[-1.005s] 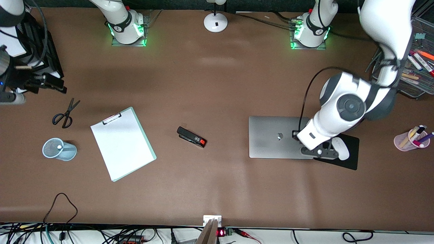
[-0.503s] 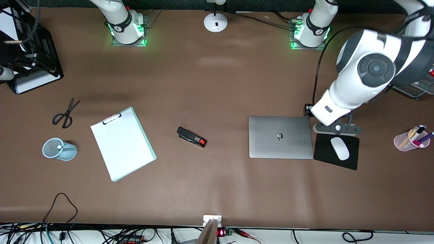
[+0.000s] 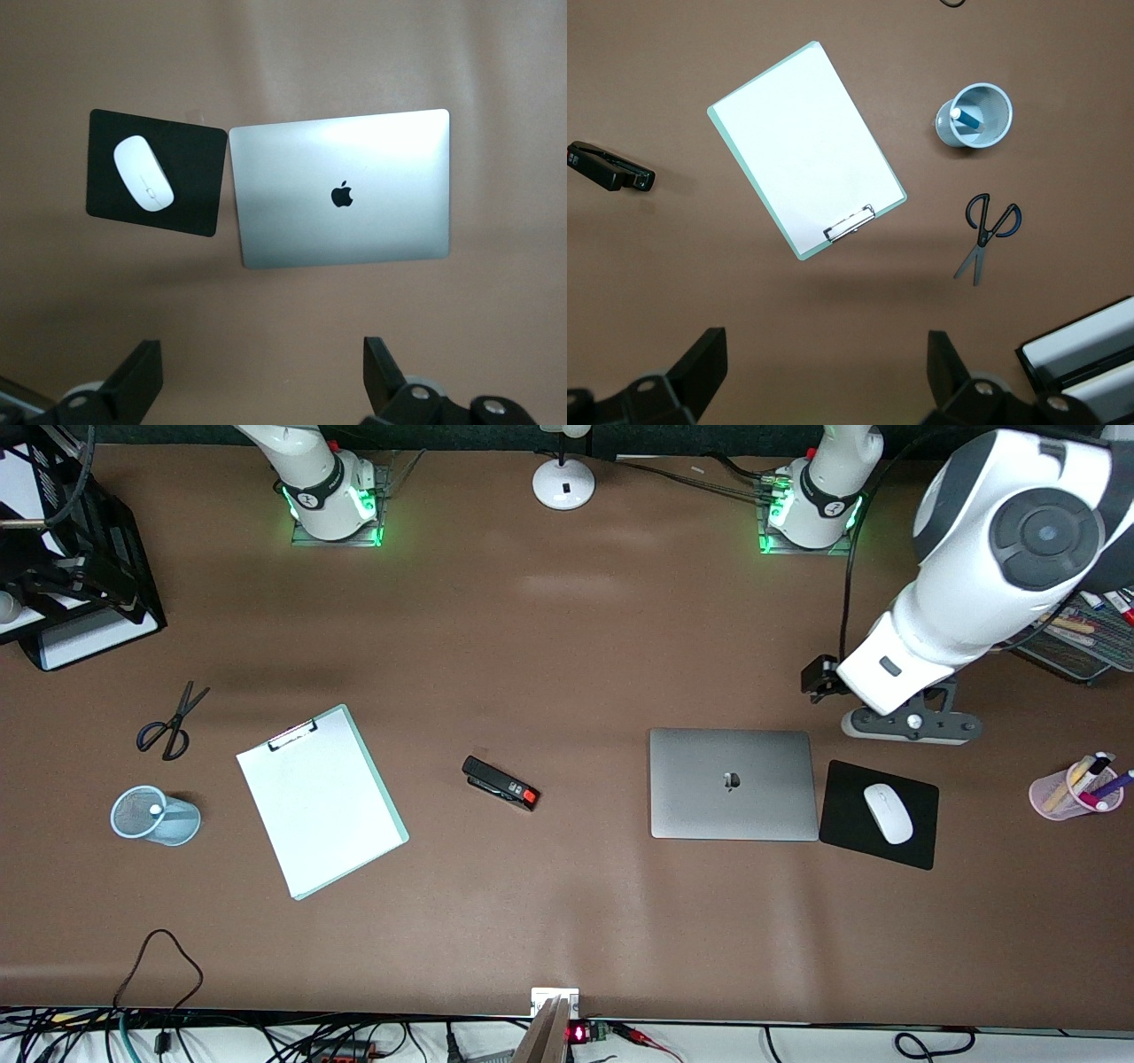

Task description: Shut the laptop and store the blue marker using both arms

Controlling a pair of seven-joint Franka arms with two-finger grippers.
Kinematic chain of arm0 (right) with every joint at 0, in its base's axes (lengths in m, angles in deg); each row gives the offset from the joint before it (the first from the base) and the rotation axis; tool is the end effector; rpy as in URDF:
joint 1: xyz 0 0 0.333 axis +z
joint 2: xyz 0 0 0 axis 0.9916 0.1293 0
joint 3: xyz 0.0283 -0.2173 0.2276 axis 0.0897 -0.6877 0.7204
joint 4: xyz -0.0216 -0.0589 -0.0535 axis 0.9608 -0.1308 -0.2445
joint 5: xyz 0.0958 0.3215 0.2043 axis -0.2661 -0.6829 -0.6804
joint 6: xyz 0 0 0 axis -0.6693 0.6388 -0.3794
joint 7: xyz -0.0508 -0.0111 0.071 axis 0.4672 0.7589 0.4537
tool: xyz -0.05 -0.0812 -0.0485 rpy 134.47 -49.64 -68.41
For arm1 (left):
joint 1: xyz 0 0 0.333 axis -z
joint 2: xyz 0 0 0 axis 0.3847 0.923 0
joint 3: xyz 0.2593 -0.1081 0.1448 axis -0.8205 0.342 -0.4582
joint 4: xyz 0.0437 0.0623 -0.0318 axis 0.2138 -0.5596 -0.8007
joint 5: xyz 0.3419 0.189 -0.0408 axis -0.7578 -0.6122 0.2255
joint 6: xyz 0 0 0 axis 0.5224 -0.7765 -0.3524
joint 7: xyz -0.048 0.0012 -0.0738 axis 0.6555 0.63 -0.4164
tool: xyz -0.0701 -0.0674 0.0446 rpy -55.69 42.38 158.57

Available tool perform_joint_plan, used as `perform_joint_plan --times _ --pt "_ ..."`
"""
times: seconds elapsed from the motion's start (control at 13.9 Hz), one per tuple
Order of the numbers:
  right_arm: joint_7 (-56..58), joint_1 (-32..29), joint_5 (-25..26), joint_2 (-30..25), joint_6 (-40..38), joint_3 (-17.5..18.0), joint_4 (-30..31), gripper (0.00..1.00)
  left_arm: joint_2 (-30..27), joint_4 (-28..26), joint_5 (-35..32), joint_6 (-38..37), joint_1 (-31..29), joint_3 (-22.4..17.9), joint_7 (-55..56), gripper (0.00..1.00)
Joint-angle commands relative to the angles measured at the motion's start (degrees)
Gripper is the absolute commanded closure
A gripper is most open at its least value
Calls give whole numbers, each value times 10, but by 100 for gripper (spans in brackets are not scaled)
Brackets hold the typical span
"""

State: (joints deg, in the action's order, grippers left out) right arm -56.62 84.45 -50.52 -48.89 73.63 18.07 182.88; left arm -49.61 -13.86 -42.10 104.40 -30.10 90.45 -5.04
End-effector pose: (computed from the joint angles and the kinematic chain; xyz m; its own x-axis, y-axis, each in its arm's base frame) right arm 0.5295 -0.0077 0.6292 0.9997 -0.0152 0.0202 -0.0151 -0.9999 -0.0014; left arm 0.5946 -0.1573 0.5393 0.9930 -0.0803 -0.0869 -0.0858 -0.9944 -0.0619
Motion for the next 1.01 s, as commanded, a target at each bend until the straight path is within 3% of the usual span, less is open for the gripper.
perform_joint_plan --times 0.0,0.29,0.43,0.57,0.72,0.93 --pt "0 -3 1 1 -2 -1 -12 0 -18 10 17 -20 -18 0 -36 0" --pt "3 -2 6 1 -5 -1 -12 0 -60 -11 54 -22 -45 -24 -103 0" --pt "4 -3 6 1 -13 -2 -9 0 -108 -60 81 -11 -29 -81 -144 0" --pt "0 -3 6 4 -23 -2 -10 0 -153 -120 87 30 26 -155 -173 0" --pt "-4 -2 7 4 -22 -2 -9 0 -151 -122 87 38 61 -216 -182 0" --pt "0 -2 7 1 -21 -2 -10 0 -150 -119 86 41 59 -220 -171 0"
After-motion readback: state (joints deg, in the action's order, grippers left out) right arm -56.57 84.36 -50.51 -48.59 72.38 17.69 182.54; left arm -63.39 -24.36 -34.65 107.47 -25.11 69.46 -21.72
